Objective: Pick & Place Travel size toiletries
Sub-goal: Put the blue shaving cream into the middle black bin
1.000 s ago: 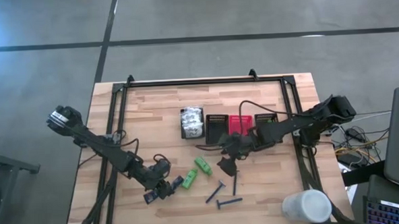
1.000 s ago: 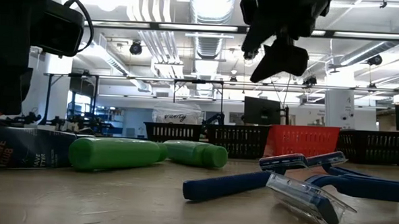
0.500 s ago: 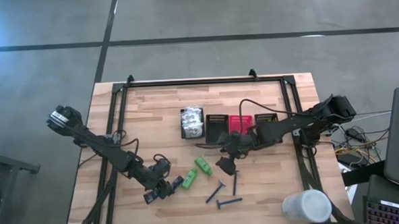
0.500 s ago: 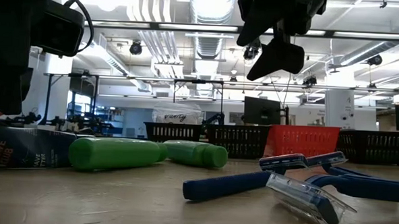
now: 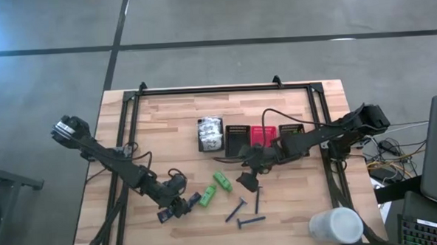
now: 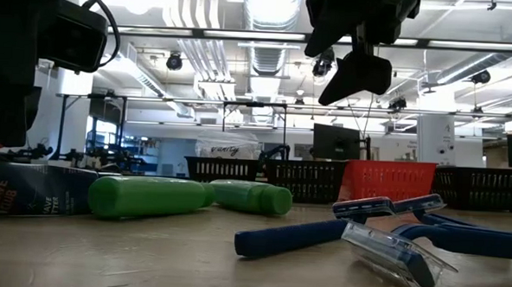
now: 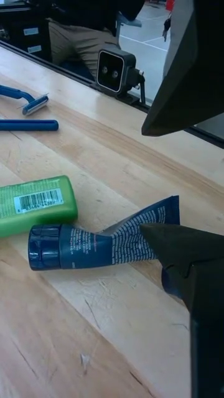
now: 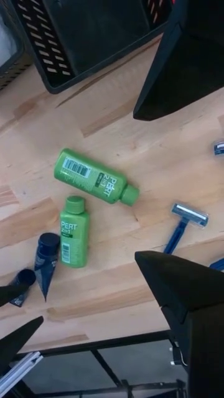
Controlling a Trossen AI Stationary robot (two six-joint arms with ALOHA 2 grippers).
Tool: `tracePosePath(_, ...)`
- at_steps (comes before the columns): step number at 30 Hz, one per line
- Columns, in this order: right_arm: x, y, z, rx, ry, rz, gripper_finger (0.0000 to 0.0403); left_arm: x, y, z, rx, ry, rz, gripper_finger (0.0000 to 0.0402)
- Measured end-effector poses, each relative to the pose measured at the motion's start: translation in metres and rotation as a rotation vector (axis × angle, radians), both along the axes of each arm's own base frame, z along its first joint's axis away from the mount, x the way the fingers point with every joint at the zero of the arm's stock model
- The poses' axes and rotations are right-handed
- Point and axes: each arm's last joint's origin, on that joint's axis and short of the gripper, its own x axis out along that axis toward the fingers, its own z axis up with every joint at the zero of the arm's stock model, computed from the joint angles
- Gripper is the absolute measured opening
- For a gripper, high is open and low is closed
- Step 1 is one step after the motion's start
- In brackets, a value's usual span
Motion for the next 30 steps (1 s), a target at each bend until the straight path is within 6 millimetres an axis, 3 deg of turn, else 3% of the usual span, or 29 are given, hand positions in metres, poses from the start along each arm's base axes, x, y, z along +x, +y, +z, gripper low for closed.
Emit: tracePosePath(30,-0.0022,0.0088,-0.0003,0.081,0.02,0.007,0.0287,0.0004,0.0007,0.0001,0.003,-0.003,0.006,0.0246)
